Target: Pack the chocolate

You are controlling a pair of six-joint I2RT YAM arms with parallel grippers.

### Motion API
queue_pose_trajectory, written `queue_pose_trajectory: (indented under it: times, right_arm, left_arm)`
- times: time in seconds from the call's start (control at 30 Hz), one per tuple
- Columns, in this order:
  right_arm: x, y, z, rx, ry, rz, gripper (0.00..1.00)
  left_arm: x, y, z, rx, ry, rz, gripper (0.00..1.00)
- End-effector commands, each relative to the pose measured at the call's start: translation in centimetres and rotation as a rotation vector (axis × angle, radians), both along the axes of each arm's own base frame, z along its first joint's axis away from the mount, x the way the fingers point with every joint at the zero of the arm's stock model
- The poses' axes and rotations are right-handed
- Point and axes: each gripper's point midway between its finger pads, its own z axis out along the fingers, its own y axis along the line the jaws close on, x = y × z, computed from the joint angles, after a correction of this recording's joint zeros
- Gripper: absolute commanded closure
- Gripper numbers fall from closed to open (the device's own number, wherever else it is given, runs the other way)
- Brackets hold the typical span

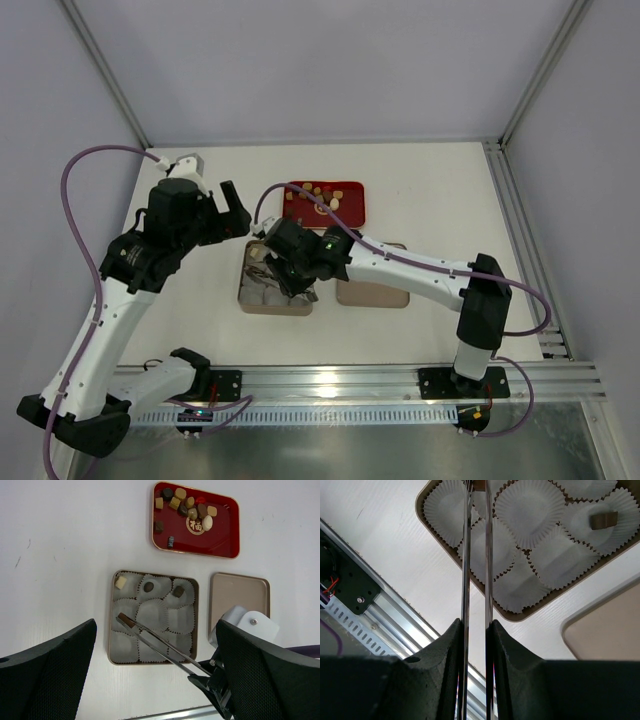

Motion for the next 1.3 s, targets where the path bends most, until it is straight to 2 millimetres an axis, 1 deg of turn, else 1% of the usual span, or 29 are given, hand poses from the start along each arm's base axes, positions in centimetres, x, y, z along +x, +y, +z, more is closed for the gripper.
queue_pose_trajectory:
  times: [0.0,0.07,0.1,0.17,0.2,0.27,0.3,0.43,0.5,0.57,0.63,0.7,0.73,0.77,0.8,0.83,0.9,0.93,1.03,1.07,1.1,1.13,1.17,1.2,1.23,1.27]
  right_arm:
    - [0.6,1.0,0.8,0.040,-0.030,-0.010,0.70]
    - [0.6,1.0,0.7,0.040,-0.029,-0.009,0.69]
    - [0.6,1.1,0.8,0.043,-0.030,-0.009,0.65]
    - [0.8,1.0,0.9,0.040,-0.035,-0.011,0.64]
    - [0.7,1.0,0.9,0.039,-0.037,-0.009,0.60]
    - [0.8,1.1,1.2,0.041,-0.040,-0.006,0.58]
    - [0.8,1.1,1.3,0.044,-0.040,-0.006,0.55]
    - [1.0,1.1,1.8,0.051,-0.054,-0.009,0.54]
    - [1.4,0.9,2.5,0.062,-0.069,-0.018,0.54]
    - [1.9,0.4,3.7,0.086,-0.085,-0.029,0.54]
    - [3.2,-0.5,4.7,0.099,-0.098,-0.061,0.54]
    - [4.1,-1.5,6.0,0.122,-0.118,-0.084,0.54]
    - [5.6,-2.6,6.3,0.121,-0.126,-0.121,0.54]
    - [6.1,-3.4,7.0,0.133,-0.135,-0.141,0.54]
    - [6.9,-4.1,7.3,0.132,-0.144,-0.159,0.54]
    - [8.3,-5.4,7.5,0.130,-0.156,-0.199,0.54]
    - [10.2,-7.2,7.8,0.126,-0.172,-0.253,0.54]
    - [11.8,-8.6,7.5,0.115,-0.174,-0.298,0.54]
    - [14.0,-10.1,6.6,0.093,-0.169,-0.341,0.55]
    - [15.0,-11.0,6.2,0.088,-0.165,-0.367,0.55]
    - [15.6,-11.0,6.0,0.096,-0.158,-0.368,0.54]
    - [16.2,-10.8,5.3,0.089,-0.142,-0.365,0.55]
    - [16.8,-10.8,5.2,0.102,-0.136,-0.367,0.55]
    - [17.2,-10.4,5.1,0.111,-0.129,-0.360,0.55]
    - [17.9,-9.7,4.5,0.100,-0.122,-0.353,0.55]
    - [18.1,-9.5,4.2,0.091,-0.109,-0.349,0.55]
  left_arm:
    - [-0.1,0.4,1.0,0.003,-0.035,0.006,0.00]
    - [-0.1,0.4,1.0,0.002,-0.035,0.007,0.00]
    - [-0.1,0.4,1.0,0.002,-0.038,0.006,0.00]
    - [-0.1,0.4,1.0,0.003,-0.037,0.006,0.00]
    - [-0.1,0.4,1.0,0.003,-0.037,0.006,0.00]
    - [-0.1,0.4,0.9,0.003,-0.037,0.006,0.00]
    - [-0.1,0.4,0.9,0.004,-0.034,0.006,0.00]
    - [-0.1,0.4,0.9,0.002,-0.035,0.007,0.00]
    - [-0.1,0.5,1.0,0.004,-0.039,0.006,0.00]
    - [-0.1,0.5,1.1,0.005,-0.041,0.007,0.00]
    - [-0.1,0.5,1.2,0.003,-0.042,0.008,0.00]
    - [-0.1,0.5,1.2,0.005,-0.042,0.007,0.00]
    - [-0.2,0.5,1.3,0.005,-0.044,0.005,0.00]
    - [-0.1,0.5,1.3,0.005,-0.045,0.006,0.00]
    - [-0.1,0.5,1.4,0.004,-0.046,0.008,0.00]
    - [-0.1,0.5,1.3,0.005,-0.045,0.007,0.00]
    - [-0.1,0.5,1.4,0.002,-0.046,0.008,0.00]
    - [-0.1,0.4,1.4,-0.001,-0.047,0.007,0.00]
    - [-0.1,0.4,1.4,-0.003,-0.046,0.005,0.00]
    - [-0.1,0.4,1.4,-0.004,-0.046,0.005,0.00]
    - [0.0,0.4,1.4,-0.001,-0.045,0.006,0.00]
    - [-0.1,0.3,1.4,0.000,-0.045,0.004,0.00]
    - [0.0,0.4,1.3,0.001,-0.044,0.005,0.00]
    - [0.0,0.3,1.3,0.000,-0.042,0.006,0.00]
    - [0.1,0.3,1.3,-0.001,-0.043,0.005,0.00]
    - [0.1,0.3,1.2,-0.001,-0.040,0.005,0.00]
